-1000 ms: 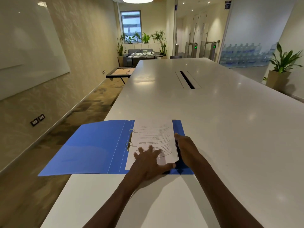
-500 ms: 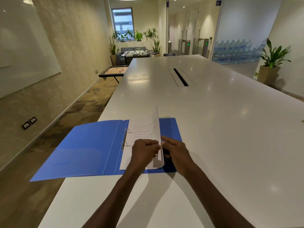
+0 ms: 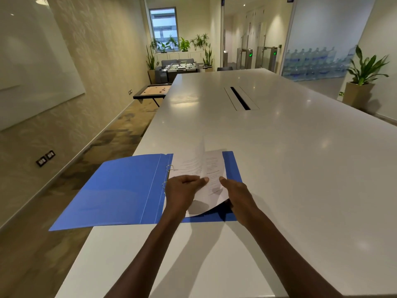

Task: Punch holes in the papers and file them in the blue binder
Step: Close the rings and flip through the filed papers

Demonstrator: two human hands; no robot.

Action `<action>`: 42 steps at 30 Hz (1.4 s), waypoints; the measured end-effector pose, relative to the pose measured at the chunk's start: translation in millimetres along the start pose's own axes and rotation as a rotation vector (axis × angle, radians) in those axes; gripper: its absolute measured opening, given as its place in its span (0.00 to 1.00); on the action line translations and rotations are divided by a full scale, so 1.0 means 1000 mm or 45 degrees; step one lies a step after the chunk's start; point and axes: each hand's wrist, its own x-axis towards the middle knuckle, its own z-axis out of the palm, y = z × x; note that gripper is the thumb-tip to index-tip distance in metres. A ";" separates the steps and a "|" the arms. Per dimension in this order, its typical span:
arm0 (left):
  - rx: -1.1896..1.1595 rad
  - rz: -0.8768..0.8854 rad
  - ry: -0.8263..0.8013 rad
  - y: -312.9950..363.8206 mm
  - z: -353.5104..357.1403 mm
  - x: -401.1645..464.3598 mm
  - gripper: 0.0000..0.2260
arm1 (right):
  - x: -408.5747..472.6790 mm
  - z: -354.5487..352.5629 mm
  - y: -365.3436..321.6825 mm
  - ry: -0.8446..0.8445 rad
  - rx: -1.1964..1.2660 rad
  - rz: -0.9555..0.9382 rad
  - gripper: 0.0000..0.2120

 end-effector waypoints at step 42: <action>0.635 0.021 0.633 -0.034 -0.148 0.043 0.10 | 0.006 0.005 -0.010 -0.013 0.170 0.118 0.12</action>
